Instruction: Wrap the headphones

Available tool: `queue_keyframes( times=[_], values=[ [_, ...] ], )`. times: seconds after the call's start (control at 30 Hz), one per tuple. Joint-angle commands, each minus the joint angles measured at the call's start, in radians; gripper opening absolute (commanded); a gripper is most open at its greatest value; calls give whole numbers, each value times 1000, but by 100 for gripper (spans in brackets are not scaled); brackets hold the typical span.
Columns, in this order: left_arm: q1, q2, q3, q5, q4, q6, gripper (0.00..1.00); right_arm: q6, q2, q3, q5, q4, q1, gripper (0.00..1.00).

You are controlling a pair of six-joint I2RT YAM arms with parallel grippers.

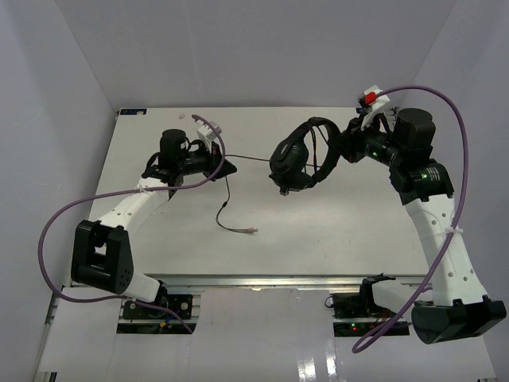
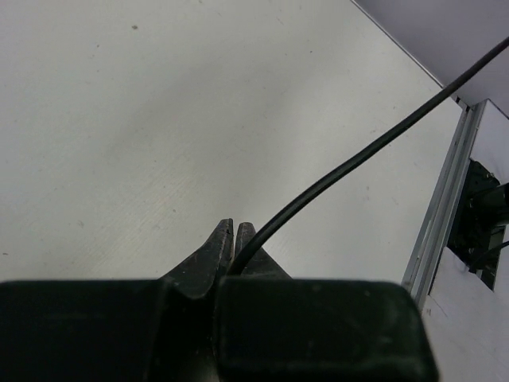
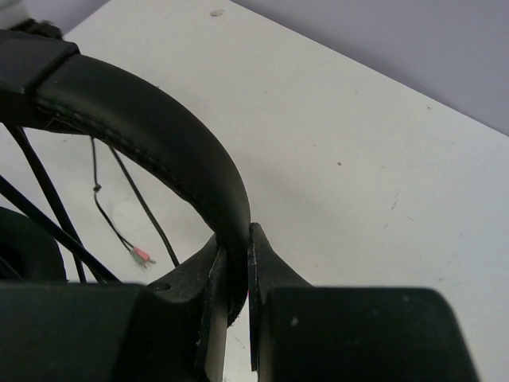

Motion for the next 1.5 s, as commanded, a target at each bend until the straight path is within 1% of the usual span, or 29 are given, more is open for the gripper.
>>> queue_keyframes(
  times=[0.0,0.07,0.1,0.23,0.33,0.47,0.6,0.8,0.93,1.1,1.27,1.47],
  values=[
    [44,-32,58,101,-28,36,0,-23,3,-11,175,77,-2,8],
    [44,-29,67,152,-22,41,0,-15,13,-18,181,88,-2,8],
    [43,-27,64,169,-15,43,0,-12,14,-21,159,92,-2,8],
    [42,3,61,214,-8,40,0,56,22,-35,12,146,-2,8],
    [15,29,46,232,-38,66,0,166,44,-19,-70,182,-4,8],
    [-28,43,9,217,-69,113,0,220,80,35,-94,223,-2,8],
    [-43,54,-20,207,-78,141,0,248,106,80,-88,265,-2,7],
    [-41,56,-35,195,-114,192,0,245,123,95,-46,314,-3,8],
    [-41,43,-79,179,-132,238,0,218,123,98,9,327,-2,8],
    [-41,30,-118,196,-135,285,0,182,118,88,93,315,-2,8],
    [-40,20,-142,238,-133,336,0,143,130,96,234,277,-4,8],
    [-41,-21,-213,320,-116,394,0,142,149,89,297,275,-5,8]
  ],
)
